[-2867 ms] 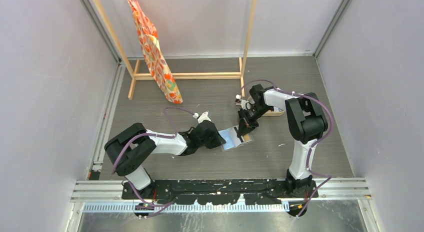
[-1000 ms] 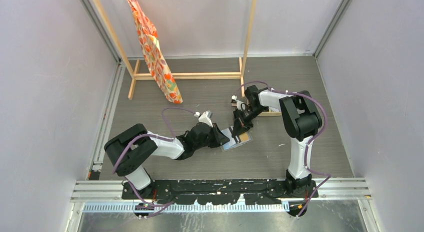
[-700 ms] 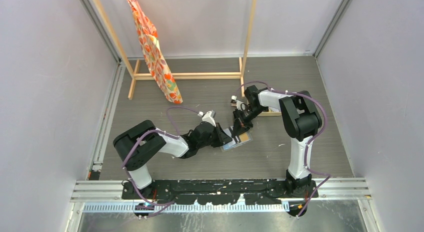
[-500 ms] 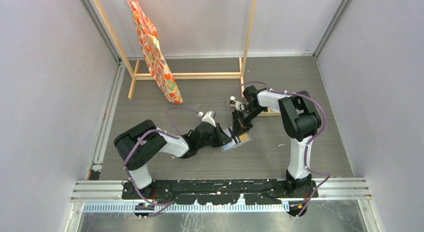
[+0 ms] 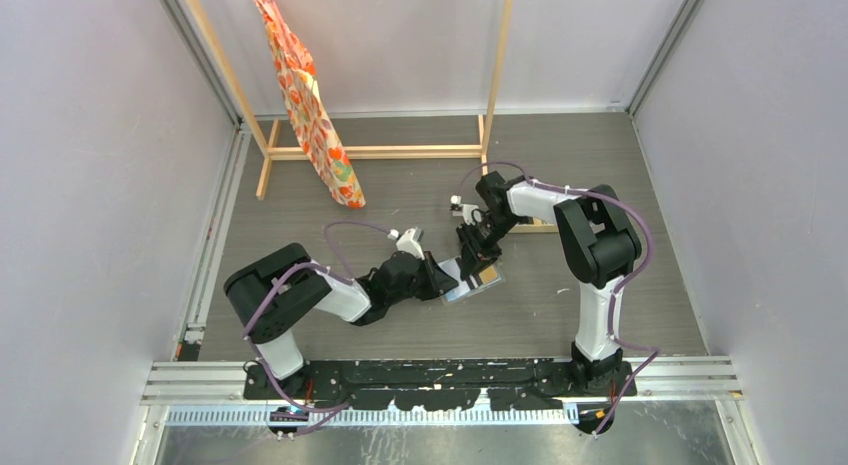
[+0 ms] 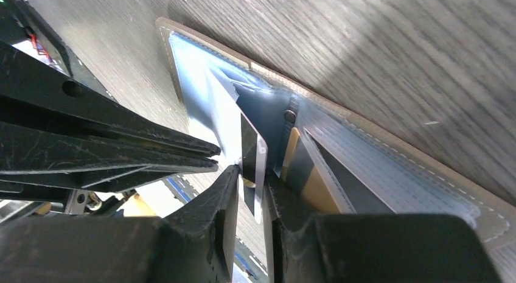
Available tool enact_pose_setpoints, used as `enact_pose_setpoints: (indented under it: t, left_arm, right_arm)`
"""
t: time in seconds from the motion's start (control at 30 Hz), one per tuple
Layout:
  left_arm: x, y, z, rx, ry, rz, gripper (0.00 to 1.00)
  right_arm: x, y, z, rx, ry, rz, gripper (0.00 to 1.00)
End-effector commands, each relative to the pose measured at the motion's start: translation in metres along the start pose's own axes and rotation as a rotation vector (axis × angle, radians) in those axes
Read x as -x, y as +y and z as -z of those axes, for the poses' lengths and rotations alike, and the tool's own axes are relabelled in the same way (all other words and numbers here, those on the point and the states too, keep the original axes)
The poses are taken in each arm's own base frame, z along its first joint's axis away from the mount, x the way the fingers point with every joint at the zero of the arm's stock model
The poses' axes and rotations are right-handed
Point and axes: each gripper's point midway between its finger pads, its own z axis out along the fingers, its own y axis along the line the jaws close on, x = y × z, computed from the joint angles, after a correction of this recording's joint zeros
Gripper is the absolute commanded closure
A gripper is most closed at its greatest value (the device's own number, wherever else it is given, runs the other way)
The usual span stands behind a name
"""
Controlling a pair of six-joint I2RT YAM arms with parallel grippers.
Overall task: Put the credit cards into the card holder
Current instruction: Insert the credit card into the card holder.
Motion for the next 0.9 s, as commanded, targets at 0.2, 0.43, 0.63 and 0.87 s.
enact_pose_setpoints:
  t: [0.2,0.43,0.63,0.87]
  left_arm:
    - [0.025,-0.030,0.023,-0.137,-0.115,-0.022,0.91]
    - [0.026,-0.028,0.029,-0.131,-0.125,-0.033,0.91]
    - [0.028,-0.025,0.033,-0.126,-0.139,-0.032,0.90]
    - [0.031,-0.022,0.042,-0.110,-0.155,-0.040,0.89]
  right_arm:
    - [0.008,0.012,0.017,-0.080,-0.032,0.139,0.67]
    - [0.008,0.018,0.022,-0.082,-0.042,0.173,0.65]
    - [0.006,0.019,0.021,-0.093,-0.027,0.199,0.57]
    - [0.002,0.022,0.017,-0.140,0.003,0.265,0.52]
